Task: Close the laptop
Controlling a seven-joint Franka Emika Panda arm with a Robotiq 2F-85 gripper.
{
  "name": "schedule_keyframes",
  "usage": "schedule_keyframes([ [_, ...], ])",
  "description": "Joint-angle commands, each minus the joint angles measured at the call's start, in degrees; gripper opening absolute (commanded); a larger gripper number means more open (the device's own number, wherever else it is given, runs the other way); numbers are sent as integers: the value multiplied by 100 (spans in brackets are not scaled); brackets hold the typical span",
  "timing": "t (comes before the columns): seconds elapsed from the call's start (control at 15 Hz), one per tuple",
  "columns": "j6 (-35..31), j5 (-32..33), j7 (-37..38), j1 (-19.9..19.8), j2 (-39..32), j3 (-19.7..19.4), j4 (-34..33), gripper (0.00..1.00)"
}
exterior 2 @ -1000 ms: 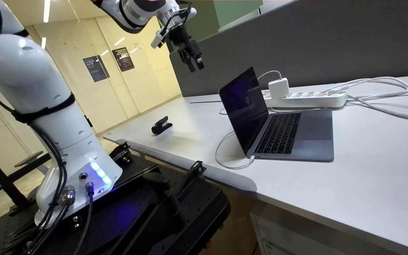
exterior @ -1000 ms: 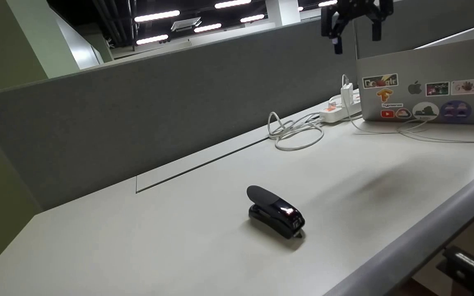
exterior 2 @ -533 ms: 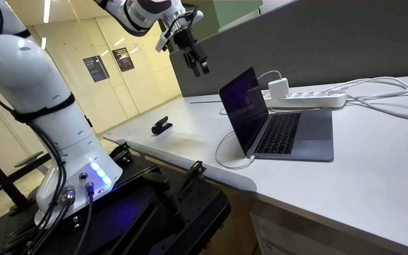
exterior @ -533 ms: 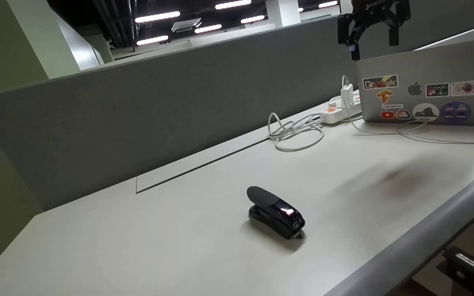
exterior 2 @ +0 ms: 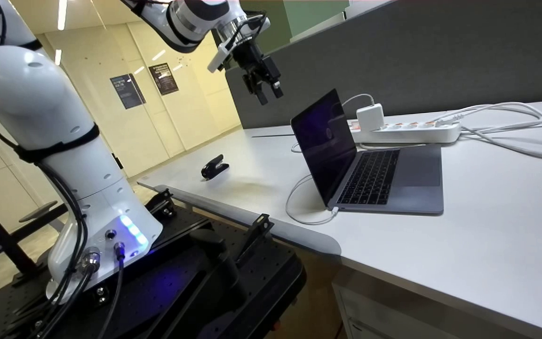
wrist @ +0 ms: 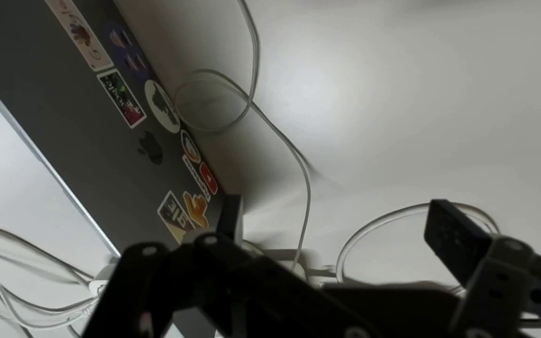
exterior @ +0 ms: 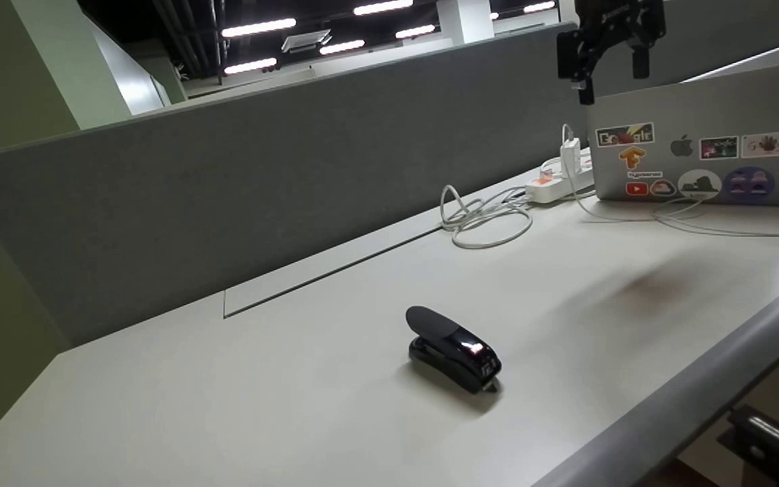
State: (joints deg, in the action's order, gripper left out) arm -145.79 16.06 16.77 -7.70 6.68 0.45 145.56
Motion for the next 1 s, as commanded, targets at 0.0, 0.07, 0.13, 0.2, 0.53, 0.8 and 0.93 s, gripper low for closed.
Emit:
schedule_keyframes([
  [0.0, -319, -19, -718, -4, -212, -281, 52, 100],
  [0.07, -381, -124, -978, -3, -277, -358, 56, 100],
  [0.13, -437, -322, -1314, 9, -338, -441, 62, 100],
  [0.2, -468, -493, -1592, 10, -396, -508, 63, 100],
  [0.53, -391, -1359, -2916, -73, -568, -785, 15, 100],
  [0.8, -342, -1581, -3363, -199, -570, -977, -15, 100],
  [0.93, -354, -1521, -3402, -274, -576, -1068, -36, 100],
])
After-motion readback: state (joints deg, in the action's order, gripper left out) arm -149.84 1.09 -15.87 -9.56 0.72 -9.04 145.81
